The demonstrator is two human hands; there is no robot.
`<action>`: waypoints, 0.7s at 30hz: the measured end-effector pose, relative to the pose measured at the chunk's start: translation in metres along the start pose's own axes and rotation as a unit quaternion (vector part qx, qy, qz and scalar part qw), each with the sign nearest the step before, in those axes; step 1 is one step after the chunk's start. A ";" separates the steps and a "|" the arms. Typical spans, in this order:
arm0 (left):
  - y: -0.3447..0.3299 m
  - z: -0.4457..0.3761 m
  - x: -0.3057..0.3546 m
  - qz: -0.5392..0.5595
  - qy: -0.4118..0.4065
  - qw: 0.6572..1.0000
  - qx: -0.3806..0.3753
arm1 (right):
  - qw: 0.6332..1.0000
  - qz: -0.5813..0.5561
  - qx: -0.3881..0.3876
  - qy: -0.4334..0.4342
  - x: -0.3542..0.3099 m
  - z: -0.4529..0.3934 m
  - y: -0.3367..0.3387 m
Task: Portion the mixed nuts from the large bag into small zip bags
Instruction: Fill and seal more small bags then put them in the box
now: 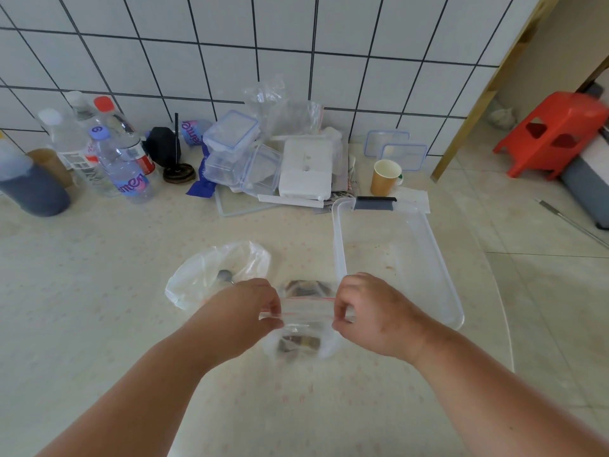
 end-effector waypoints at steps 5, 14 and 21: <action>-0.001 -0.003 -0.004 0.068 0.056 0.994 0.070 | 0.997 -0.032 0.045 -0.056 0.004 -0.007 0.000; -0.004 -0.016 -0.006 0.024 0.051 0.998 0.036 | 0.992 -0.028 0.034 -0.117 0.013 -0.020 -0.009; 0.007 -0.020 -0.005 0.087 0.083 0.987 0.105 | 0.988 -0.054 0.083 -0.118 0.011 -0.026 -0.002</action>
Point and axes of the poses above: each hand's wrist, its own z-axis away from the middle knuckle, its own y-axis out of the back of the hand, x = y × z, the point moved 2 cm from there along -z, towards the middle knuckle, and after that the axes turned 6 degrees about x, right-handed, at the moved point
